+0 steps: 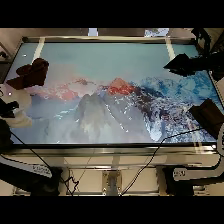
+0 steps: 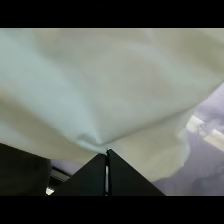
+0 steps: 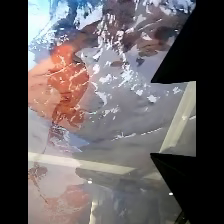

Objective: Fold the shirts.

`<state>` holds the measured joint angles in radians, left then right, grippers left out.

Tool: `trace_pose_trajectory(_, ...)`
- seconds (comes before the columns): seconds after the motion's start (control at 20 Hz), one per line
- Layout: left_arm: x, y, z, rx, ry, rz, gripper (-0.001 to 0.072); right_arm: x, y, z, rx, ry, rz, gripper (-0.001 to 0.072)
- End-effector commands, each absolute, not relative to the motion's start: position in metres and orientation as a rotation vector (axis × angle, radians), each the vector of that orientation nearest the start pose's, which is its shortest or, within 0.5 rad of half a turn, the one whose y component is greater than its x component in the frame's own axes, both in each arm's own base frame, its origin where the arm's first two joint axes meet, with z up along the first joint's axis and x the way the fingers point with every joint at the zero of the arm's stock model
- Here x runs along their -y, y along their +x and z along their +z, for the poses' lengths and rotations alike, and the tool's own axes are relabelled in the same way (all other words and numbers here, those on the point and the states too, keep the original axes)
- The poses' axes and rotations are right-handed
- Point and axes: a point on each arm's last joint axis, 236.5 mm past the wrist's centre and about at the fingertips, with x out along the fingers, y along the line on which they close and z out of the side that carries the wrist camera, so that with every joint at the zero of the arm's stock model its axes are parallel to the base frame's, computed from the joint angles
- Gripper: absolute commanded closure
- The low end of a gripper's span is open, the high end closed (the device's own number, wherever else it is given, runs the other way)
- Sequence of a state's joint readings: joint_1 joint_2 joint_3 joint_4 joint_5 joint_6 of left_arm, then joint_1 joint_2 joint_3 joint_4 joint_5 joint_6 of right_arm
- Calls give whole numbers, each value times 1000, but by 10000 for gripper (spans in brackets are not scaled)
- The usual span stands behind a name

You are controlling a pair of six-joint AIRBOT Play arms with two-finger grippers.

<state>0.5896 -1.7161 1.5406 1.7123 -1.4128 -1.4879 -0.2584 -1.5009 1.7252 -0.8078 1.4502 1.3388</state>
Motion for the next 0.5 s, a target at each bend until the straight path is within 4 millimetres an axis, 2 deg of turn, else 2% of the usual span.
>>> trace_pose_trajectory(0.0, -232, 360, -28, -1525, -306, 346, 694, -45, 463, 163, -996, 473, 489, 247)
trace_pose_trajectory(0.1, -215, 392, 8, -1408, -276, 280, 695, -44, 465, 164, -986, 473, 481, 247)
trace_pose_trajectory(0.15, -202, 412, 32, -1328, -261, 231, 694, -43, 467, 164, -981, 471, 475, 248)
trace_pose_trajectory(0.25, -162, 453, 91, -1154, -232, 100, 695, -39, 470, 163, -972, 463, 457, 248)
trace_pose_trajectory(0.35, -103, 489, 162, -955, -220, -57, 695, -36, 472, 162, -965, 455, 442, 248)
trace_pose_trajectory(0.45, -24, 506, 236, -770, -199, -263, 695, -33, 475, 161, -958, 451, 431, 248)
